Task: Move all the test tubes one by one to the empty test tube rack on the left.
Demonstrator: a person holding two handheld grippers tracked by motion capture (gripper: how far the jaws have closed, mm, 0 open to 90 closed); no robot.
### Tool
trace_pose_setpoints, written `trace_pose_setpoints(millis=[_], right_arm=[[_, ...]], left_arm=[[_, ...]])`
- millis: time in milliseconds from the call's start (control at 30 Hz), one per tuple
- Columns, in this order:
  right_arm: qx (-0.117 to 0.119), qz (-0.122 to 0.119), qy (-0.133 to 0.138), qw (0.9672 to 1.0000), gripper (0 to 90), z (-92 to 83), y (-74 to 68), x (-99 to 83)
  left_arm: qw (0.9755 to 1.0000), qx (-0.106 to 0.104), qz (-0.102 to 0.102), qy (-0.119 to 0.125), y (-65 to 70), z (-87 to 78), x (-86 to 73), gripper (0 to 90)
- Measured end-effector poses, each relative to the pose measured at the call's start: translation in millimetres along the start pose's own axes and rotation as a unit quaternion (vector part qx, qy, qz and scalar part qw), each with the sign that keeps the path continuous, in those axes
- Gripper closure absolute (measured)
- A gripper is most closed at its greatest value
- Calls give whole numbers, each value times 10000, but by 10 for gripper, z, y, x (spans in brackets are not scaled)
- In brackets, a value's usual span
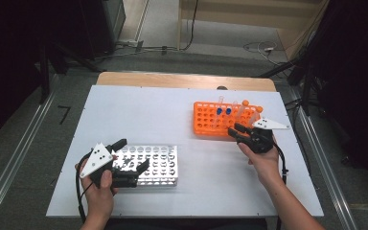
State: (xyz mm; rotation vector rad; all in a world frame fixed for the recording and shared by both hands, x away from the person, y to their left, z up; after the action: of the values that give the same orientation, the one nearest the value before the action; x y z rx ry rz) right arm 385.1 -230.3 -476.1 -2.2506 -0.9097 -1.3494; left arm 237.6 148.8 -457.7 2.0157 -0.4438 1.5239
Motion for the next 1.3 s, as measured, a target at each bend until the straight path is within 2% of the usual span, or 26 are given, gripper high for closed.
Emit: trace_pose_setpoints(millis=[233, 333, 433, 667, 767, 867, 967, 1000, 1167, 1233, 1300], right_arm=[[-303, -31, -196, 9993, 604, 238, 109, -1], [-236, 17, -167, 9996, 611, 303, 123, 4], [-220, -53, -192, 9996, 621, 364, 106, 19], [-387, 6, -248, 9989, 687, 492, 142, 8], [-522, -50, -252, 9983, 728, 518, 147, 18], [-620, -42, -247, 9978, 751, 522, 148, 24], [-557, -2, -162, 9983, 754, 495, 150, 44], [-569, -37, -131, 9983, 754, 480, 147, 56], [-589, 36, 106, 9982, 754, 343, 151, 139], [-488, 140, 150, 9986, 754, 273, 158, 168], [-401, 147, 184, 9989, 755, 201, 146, 192]], left_arm=[[10000, -30, 75, -32, 33, 16, -13, 0], [9999, -50, 111, -55, 48, 14, -17, 0], [9999, -41, 101, -68, 42, 20, -24, 0], [10000, -28, 53, -63, 45, 31, -31, 0], [10000, -45, 47, -63, 50, 32, -32, 0], [10000, 67, 66, 12, 55, 22, -22, 0], [9999, -22, 97, 70, 76, 12, -3, 0], [9999, -75, 106, 41, 84, 17, -1, 0], [9999, 64, 76, -103, 102, 62, 8, 0], [9999, 76, 56, -138, 118, 78, 22, 0], [9998, -20, 27, -190, 149, 86, 42, 0]])
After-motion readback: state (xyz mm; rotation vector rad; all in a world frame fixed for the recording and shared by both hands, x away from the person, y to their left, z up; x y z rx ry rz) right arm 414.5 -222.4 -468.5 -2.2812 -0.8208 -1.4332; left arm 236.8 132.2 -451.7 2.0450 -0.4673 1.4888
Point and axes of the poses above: each handheld gripper's, and its own axes: z roughly forward along the jaws, x roughly out of its top, y roughly to its right, the point moved 4 cm from there along z, roughly forward along the jaws, and after that the axes turned 7 degrees about -z, right-handed, at the moved point
